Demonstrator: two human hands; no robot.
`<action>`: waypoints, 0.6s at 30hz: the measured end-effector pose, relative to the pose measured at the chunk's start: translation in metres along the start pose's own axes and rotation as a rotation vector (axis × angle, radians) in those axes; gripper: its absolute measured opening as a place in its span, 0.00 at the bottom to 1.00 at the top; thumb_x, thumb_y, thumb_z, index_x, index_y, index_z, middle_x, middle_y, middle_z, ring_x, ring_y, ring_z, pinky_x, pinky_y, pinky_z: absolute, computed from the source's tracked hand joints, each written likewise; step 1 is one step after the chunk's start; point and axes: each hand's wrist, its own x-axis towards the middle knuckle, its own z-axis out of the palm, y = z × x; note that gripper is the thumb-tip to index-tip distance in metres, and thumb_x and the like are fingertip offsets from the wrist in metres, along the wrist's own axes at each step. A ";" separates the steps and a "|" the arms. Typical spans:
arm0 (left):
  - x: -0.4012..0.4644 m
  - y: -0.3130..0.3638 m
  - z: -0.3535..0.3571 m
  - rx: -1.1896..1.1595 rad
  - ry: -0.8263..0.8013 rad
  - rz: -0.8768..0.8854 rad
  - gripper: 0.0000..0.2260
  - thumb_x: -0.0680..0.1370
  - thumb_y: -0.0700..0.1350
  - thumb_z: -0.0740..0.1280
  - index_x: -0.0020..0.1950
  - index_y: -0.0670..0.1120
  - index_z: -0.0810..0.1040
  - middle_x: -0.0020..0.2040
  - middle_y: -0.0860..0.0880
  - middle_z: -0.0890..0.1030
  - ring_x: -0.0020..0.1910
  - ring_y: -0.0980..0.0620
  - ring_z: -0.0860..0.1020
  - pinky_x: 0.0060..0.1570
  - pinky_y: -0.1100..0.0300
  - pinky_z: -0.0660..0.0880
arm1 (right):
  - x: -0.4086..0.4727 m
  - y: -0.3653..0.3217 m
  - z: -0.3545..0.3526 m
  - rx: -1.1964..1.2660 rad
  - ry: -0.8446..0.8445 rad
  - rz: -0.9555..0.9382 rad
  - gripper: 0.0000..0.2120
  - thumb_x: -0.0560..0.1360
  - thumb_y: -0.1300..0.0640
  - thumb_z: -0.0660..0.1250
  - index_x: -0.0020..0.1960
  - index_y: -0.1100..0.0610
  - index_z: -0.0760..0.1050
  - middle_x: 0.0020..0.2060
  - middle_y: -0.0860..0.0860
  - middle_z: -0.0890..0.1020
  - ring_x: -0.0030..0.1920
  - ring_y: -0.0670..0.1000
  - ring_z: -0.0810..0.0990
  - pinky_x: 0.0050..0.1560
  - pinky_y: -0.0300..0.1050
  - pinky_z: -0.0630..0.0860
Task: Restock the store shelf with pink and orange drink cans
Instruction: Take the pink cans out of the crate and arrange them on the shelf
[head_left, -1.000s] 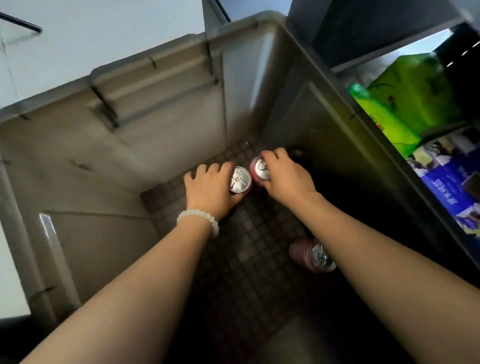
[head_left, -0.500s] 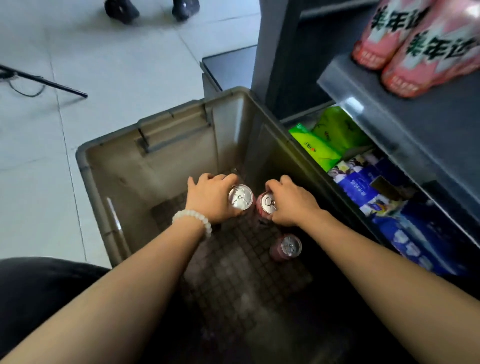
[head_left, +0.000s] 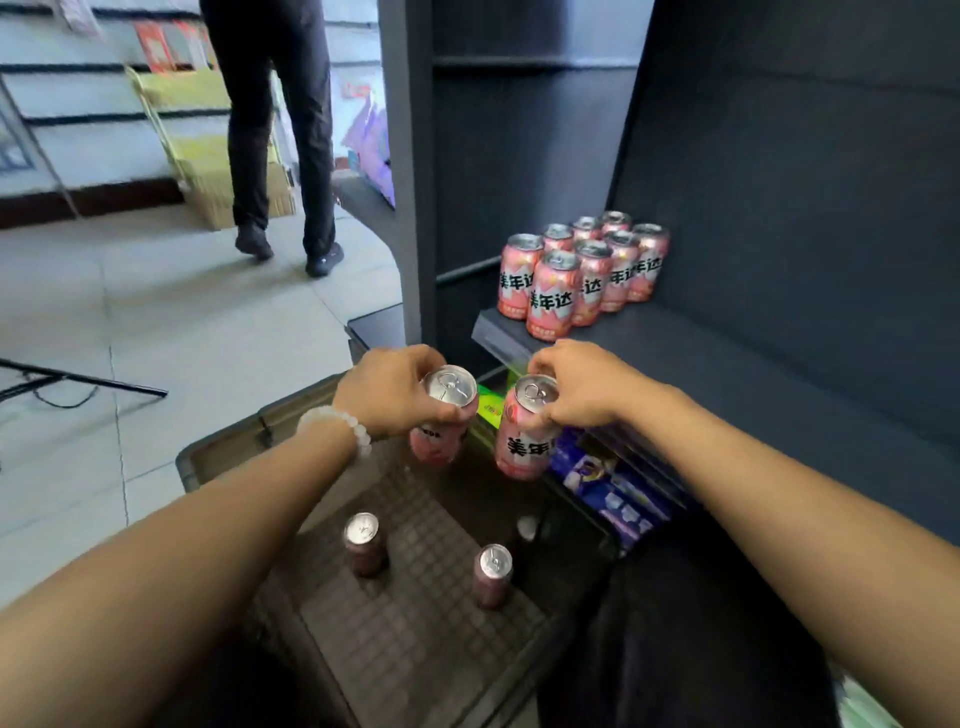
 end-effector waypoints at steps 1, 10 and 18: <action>0.005 0.014 -0.006 -0.025 0.013 0.018 0.26 0.62 0.63 0.75 0.55 0.52 0.78 0.50 0.52 0.82 0.49 0.51 0.78 0.50 0.52 0.77 | -0.008 0.006 -0.015 0.013 0.028 0.015 0.24 0.63 0.47 0.76 0.55 0.56 0.76 0.53 0.53 0.79 0.52 0.54 0.77 0.53 0.52 0.77; 0.071 0.126 -0.008 -0.087 0.095 0.196 0.29 0.54 0.67 0.72 0.51 0.56 0.79 0.47 0.55 0.82 0.48 0.54 0.79 0.52 0.51 0.76 | -0.056 0.091 -0.098 0.114 0.249 0.231 0.26 0.67 0.52 0.75 0.63 0.52 0.75 0.58 0.54 0.76 0.55 0.55 0.76 0.54 0.47 0.76; 0.157 0.183 0.045 -0.096 -0.007 0.265 0.27 0.52 0.65 0.72 0.48 0.56 0.77 0.44 0.57 0.80 0.50 0.53 0.78 0.54 0.52 0.74 | -0.028 0.185 -0.101 0.161 0.251 0.407 0.19 0.65 0.52 0.74 0.55 0.49 0.78 0.52 0.52 0.76 0.53 0.56 0.78 0.47 0.45 0.76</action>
